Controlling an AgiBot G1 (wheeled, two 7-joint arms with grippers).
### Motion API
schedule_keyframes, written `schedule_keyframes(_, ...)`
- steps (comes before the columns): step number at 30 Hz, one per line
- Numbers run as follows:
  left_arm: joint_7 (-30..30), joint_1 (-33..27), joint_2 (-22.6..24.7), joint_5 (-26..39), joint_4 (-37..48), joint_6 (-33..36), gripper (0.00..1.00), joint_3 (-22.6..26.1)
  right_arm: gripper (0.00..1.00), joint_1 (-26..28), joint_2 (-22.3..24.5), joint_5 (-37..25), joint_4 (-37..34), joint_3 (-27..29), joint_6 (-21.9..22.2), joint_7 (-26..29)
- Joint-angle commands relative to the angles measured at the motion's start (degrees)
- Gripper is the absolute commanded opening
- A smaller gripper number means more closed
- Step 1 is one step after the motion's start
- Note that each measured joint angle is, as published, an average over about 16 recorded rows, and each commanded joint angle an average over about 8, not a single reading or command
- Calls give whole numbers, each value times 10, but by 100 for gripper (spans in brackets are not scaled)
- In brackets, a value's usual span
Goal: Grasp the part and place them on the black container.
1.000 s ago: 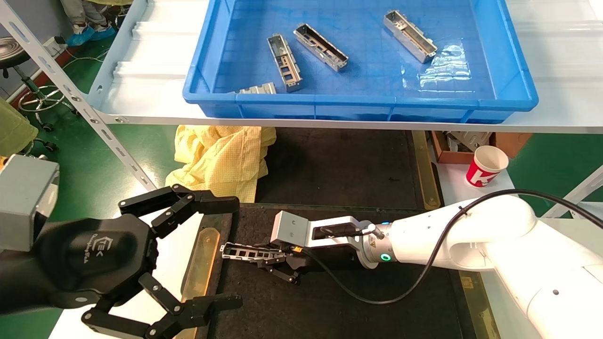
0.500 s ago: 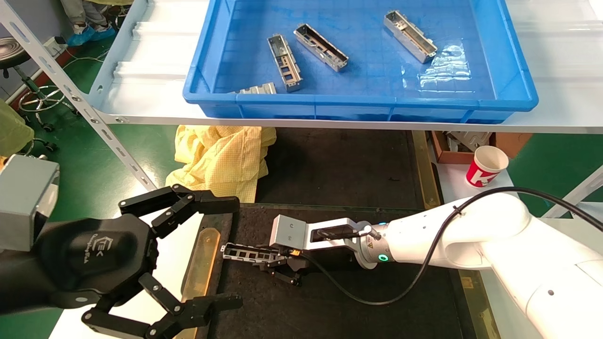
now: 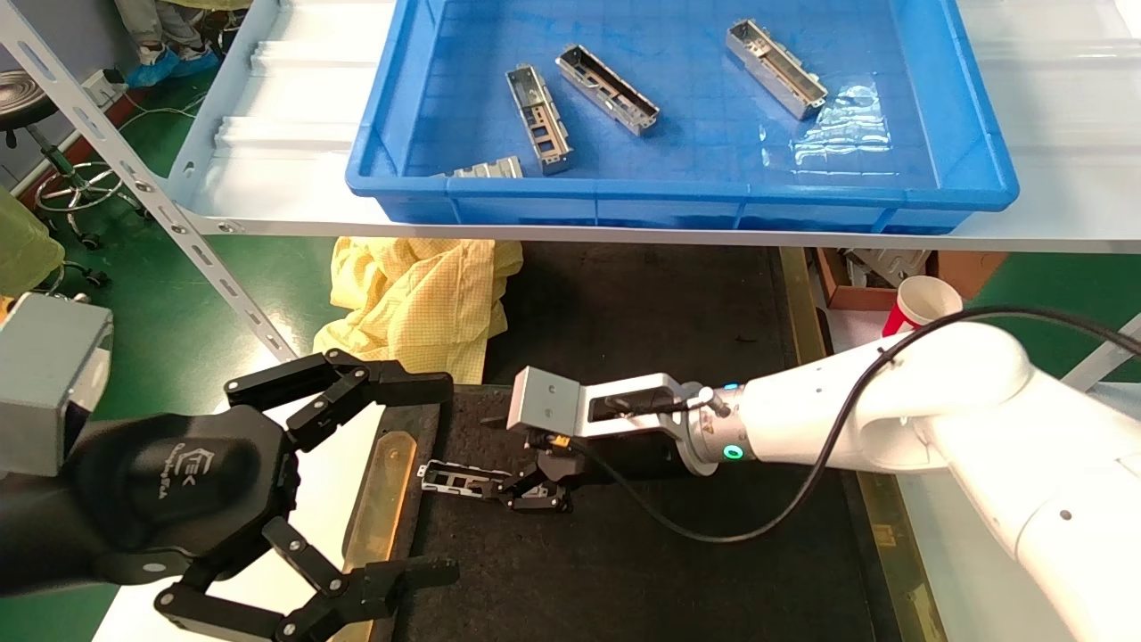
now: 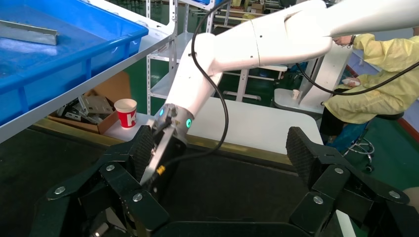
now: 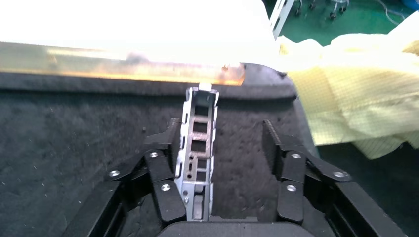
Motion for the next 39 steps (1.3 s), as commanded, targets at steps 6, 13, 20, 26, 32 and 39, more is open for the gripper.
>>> schedule_keyframes(6,0,0,0,0,0,0,100,0,100,25,9,25,-20,4,-47,-1)
schedule_keyframes(13,0,0,0,0,0,0,100,0,100,32,14,39,-28,8,-67,0)
schedule_keyframes(20,0,0,0,0,0,0,100,0,100,28,12,33,-23,8,-59,0)
schedule_keyframes(26,0,0,0,0,0,0,100,0,100,13,31,37,2,29,-64,13)
schedule_keyframes(32,0,0,0,0,0,0,100,0,100,-18,70,47,52,73,-79,40)
schedule_keyframes(39,0,0,0,0,0,0,100,0,100,-57,119,60,115,129,-98,73)
